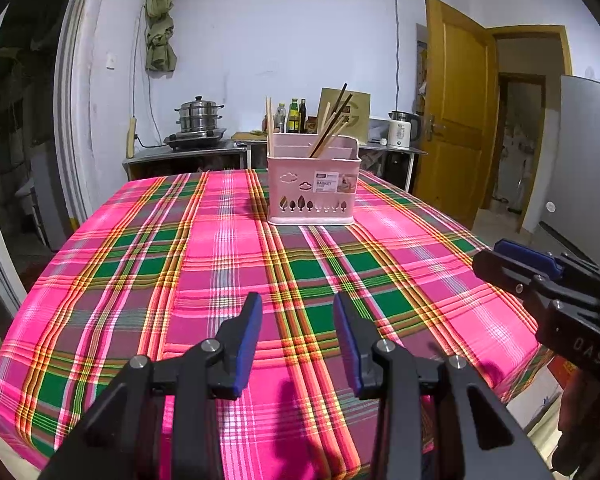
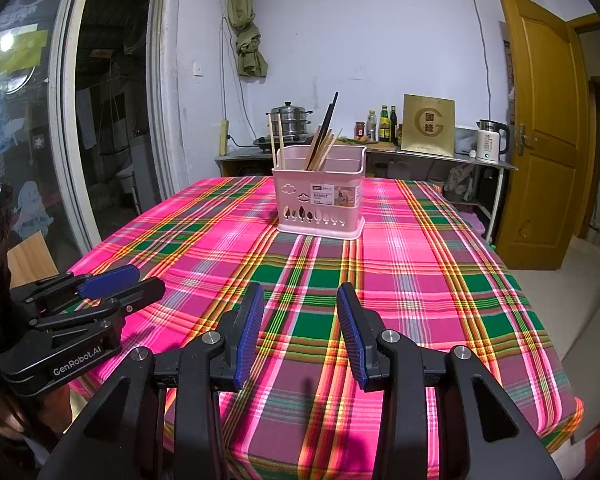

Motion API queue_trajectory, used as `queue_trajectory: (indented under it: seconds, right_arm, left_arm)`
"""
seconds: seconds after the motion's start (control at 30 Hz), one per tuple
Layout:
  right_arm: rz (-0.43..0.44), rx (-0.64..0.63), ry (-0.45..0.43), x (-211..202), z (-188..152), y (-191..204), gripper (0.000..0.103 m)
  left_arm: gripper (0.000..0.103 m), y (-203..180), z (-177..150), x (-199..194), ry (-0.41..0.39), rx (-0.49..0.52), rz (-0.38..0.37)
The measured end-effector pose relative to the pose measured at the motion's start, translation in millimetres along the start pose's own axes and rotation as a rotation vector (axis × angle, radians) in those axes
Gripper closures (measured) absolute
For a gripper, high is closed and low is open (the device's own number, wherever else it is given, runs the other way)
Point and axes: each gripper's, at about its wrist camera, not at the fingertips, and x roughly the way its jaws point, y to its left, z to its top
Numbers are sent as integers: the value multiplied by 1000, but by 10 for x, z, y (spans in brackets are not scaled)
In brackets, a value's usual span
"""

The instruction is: Organize utensils

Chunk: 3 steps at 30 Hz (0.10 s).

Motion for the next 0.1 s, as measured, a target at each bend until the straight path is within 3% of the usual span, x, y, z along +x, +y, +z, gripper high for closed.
queue_trajectory:
  seconds: [0.1]
  right_arm:
    - [0,0,0,-1,0,0,64]
  left_arm:
    - [64,2,-5,3,2,-1,-3]
